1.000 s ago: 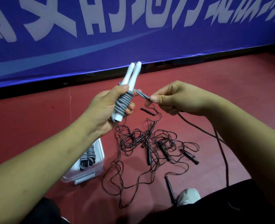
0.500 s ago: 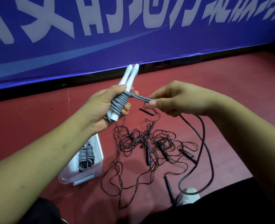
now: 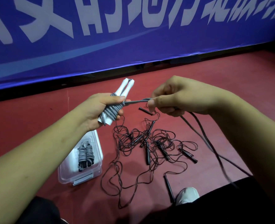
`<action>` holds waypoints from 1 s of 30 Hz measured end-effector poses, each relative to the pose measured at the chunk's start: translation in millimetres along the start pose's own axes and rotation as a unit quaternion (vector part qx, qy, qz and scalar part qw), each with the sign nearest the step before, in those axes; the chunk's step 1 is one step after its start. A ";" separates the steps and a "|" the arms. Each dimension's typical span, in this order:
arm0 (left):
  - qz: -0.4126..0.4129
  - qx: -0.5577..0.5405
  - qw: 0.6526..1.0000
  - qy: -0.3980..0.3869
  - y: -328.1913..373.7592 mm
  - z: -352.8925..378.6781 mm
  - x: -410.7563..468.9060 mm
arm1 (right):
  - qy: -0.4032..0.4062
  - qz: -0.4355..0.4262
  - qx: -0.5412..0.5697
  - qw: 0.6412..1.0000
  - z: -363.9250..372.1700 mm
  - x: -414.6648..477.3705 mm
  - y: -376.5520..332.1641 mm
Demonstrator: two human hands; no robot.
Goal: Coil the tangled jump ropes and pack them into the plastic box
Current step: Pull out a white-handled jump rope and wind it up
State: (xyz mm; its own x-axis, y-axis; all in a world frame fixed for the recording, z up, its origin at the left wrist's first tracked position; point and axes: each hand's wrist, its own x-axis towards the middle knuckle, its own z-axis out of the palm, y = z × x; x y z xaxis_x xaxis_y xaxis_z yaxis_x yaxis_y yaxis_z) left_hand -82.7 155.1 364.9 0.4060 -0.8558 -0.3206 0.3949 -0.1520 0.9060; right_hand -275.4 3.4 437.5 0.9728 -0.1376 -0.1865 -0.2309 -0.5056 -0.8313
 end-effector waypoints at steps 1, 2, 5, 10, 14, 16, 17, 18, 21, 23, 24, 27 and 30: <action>-0.009 -0.015 1.000 -0.007 -1.3 0.1 0.4 | 0.002 -0.008 0.019 1.000 1.2 0.6 -1.1; -0.019 -0.026 0.999 -0.020 -3.5 0.7 0.3 | 0.007 -0.017 0.035 0.999 2.2 1.3 -2.2; -0.037 0.016 0.998 -0.052 -11.1 7.6 -3.2 | 0.037 -0.031 0.046 0.998 0.7 2.9 -4.4; -0.003 0.217 0.973 -0.074 -14.1 14.8 -9.3 | 0.062 -0.024 0.048 0.997 -0.8 5.1 0.2; 0.018 0.365 0.929 -0.053 -17.2 26.7 -14.9 | 0.081 -0.017 -0.033 0.996 0.0 6.5 -1.8; 0.013 0.385 0.920 -0.071 -20.8 31.8 -16.7 | 0.097 -0.018 -0.107 0.989 0.8 8.8 -2.9; 0.011 0.393 0.916 -0.082 -21.7 32.7 -17.4 | 0.099 -0.022 -0.139 0.985 1.2 10.6 -3.0; 0.006 0.393 0.914 -0.101 -21.7 33.1 -18.3 | 0.101 -0.027 -0.165 0.981 1.5 12.4 -2.4; -0.035 0.293 0.935 -0.195 -25.2 26.7 -16.5 | 0.112 -0.036 -0.197 0.973 -2.9 19.2 6.2; -0.077 0.143 0.955 -0.250 -27.4 23.9 -16.9 | 0.117 -0.021 -0.154 0.981 -8.1 22.6 18.1; -0.091 0.076 0.956 -0.268 -27.7 22.5 -15.8 | 0.110 -0.004 -0.096 0.989 -9.5 24.0 25.7; -0.098 -0.038 0.947 -0.302 -24.1 21.9 -15.5 | 0.049 0.048 0.087 0.994 -6.6 27.4 48.4; -0.066 -0.085 0.961 -0.255 -18.6 25.5 -15.7 | 0.010 0.077 0.117 0.990 -2.0 28.8 56.9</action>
State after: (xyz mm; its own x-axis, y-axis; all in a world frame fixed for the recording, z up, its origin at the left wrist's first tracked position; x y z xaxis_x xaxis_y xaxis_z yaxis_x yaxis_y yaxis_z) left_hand -117.4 158.8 360.1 -0.0960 -0.9721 -0.2140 0.5616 -0.2304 0.7947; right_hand -260.5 -31.0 385.9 0.9250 -0.2158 -0.3128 -0.3638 -0.2655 -0.8928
